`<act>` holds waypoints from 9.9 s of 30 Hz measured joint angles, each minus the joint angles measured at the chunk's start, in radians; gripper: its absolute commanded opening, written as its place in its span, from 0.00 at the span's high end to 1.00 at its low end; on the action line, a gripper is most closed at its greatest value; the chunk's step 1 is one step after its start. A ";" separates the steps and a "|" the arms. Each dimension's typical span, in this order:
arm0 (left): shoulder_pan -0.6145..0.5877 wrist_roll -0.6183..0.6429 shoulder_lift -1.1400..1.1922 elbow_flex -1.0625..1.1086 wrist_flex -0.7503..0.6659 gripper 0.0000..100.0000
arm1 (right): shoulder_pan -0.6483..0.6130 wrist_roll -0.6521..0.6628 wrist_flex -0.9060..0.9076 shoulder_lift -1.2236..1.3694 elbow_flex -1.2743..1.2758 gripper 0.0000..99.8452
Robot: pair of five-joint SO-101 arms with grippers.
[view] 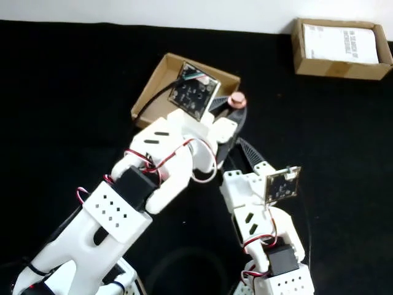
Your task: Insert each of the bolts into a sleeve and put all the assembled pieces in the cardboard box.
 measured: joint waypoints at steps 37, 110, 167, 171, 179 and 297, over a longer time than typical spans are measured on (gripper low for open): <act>0.002 -0.002 0.081 -0.083 0.094 0.99 | -0.002 0.000 0.000 0.002 0.000 0.99; 0.034 0.009 -0.210 0.018 0.629 0.82 | -0.003 0.003 0.000 0.002 0.002 0.99; -0.787 -0.008 -1.117 1.126 0.376 0.99 | -0.077 0.813 0.170 2.173 -1.521 0.99; -0.764 -0.018 -1.117 1.126 0.390 0.99 | -0.077 0.720 0.170 2.179 -1.525 0.99; -0.760 -0.018 -1.117 1.126 0.390 0.99 | -0.077 0.713 0.238 2.179 -1.550 0.81; -0.586 -0.021 -1.117 1.126 0.838 0.99 | 0.212 -0.091 0.885 0.008 0.003 0.99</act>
